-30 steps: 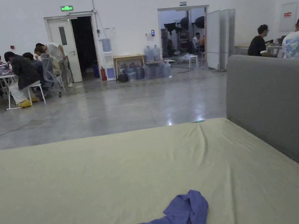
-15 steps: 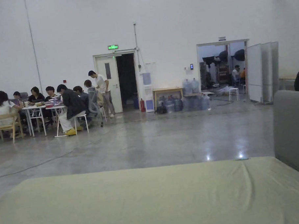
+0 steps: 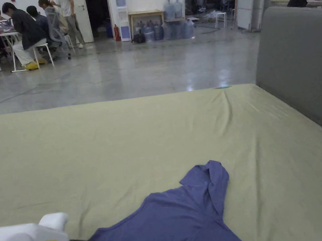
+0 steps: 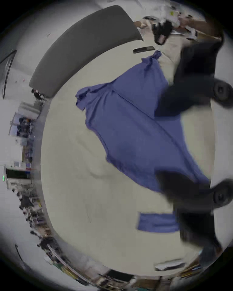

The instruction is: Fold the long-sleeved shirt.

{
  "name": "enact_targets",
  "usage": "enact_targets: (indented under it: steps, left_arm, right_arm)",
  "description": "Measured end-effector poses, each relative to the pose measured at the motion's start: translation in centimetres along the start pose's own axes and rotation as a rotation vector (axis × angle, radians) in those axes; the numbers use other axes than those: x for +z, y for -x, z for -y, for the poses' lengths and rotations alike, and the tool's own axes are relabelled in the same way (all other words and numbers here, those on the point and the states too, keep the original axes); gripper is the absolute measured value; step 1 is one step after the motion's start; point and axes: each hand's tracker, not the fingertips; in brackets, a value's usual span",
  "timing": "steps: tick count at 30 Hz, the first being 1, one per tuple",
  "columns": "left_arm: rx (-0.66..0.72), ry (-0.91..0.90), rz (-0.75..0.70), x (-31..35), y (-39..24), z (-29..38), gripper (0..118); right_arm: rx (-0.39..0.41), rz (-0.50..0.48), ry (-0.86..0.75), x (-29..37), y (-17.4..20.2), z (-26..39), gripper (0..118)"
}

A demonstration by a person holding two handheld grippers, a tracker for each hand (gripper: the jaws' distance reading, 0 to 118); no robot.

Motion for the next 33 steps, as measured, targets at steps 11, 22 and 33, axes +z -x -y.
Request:
enact_targets:
  steps: [11,22,33]
  left_arm:
    - [0.113,0.101,-0.001,-19.3,-7.0,-14.0,103]
    - [-0.051,0.138,-0.135,-22.6,-10.2,-15.0,0]
    - [0.059,0.102,-0.075,-18.0,-9.2,-16.3,0]
  right_arm:
    - [-0.085,0.056,0.035,0.0,-3.4,1.3,0]
    - [-0.363,0.300,0.057,1.0,-12.4,0.3,4]
    - [-0.940,0.115,0.331,-5.0,-18.2,3.5,118]
